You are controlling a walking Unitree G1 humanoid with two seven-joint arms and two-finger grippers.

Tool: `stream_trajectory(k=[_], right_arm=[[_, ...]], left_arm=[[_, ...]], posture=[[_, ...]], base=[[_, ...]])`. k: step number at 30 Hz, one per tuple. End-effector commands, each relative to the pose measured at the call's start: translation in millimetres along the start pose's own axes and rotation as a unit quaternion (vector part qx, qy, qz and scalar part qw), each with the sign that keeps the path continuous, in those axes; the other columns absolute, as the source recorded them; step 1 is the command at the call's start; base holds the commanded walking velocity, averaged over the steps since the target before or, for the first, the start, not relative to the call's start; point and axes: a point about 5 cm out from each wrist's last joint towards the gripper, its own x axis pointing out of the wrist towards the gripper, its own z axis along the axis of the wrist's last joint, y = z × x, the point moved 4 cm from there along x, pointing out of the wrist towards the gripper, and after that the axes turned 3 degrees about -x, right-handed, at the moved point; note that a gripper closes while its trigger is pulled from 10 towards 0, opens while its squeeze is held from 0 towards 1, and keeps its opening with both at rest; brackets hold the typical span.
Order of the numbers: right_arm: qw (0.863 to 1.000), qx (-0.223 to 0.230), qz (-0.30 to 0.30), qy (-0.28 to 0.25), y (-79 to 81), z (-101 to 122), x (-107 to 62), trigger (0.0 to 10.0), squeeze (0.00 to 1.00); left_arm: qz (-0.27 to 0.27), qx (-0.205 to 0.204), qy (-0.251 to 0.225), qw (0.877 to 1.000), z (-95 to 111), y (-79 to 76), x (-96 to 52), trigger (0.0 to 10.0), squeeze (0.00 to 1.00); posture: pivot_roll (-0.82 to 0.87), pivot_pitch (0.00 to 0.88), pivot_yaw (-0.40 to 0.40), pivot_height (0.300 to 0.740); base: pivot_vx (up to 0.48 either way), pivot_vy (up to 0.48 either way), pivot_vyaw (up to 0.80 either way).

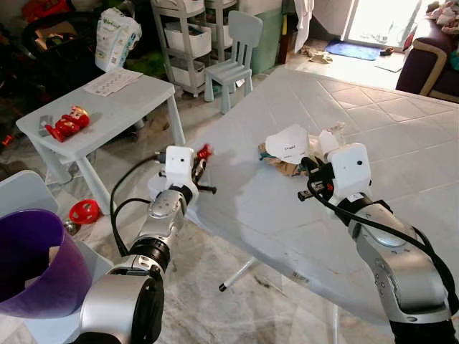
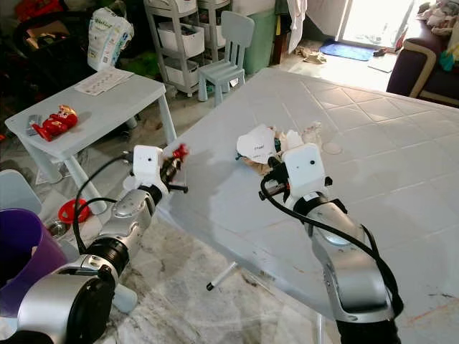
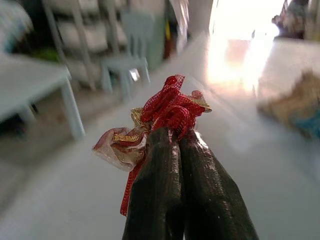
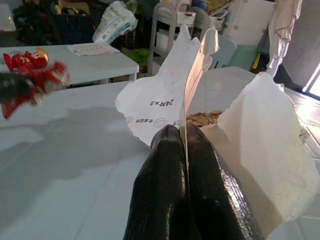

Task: Picking trash to rubbish bin

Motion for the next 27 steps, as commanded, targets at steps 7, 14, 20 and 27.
stream_trajectory(k=[7, 14, 20, 27], right_arm=[[0.999, -0.005, -0.043, -0.013, -7.4, 1.3, 14.5, 10.0, 0.0], [0.998, 0.009, -0.052, -0.016, -4.6, -3.2, 25.0, 10.0, 0.0], [0.999, 0.015, -0.044, -0.025, 1.7, -1.1, 35.0, 10.0, 0.0], [0.998, 0.019, -0.045, -0.031, 2.0, 0.0, 38.7, 10.0, 0.0]], left_arm=[[0.036, 0.085, -0.099, 0.991, 27.9, 17.1, -17.0, 0.0, 0.0], [0.09, 0.085, -0.133, 0.983, 40.7, 36.9, -42.0, 0.0, 0.0], [0.108, 0.069, -0.123, 0.984, 37.4, 40.9, -53.7, 0.0, 0.0], [0.094, 0.058, -0.122, 0.986, 44.9, 28.8, -50.4, 0.0, 0.0]], posture=[[-0.11, 0.0, 0.012, 0.74], [-0.04, 0.0, 0.009, 0.74], [-0.01, 0.0, 0.006, 0.74], [-0.01, 0.0, 0.017, 0.74]], base=[[0.0, 0.0, 0.0], [0.0, 0.0, 0.0], [0.0, 0.0, 0.8], [0.0, 0.0, 0.8]])
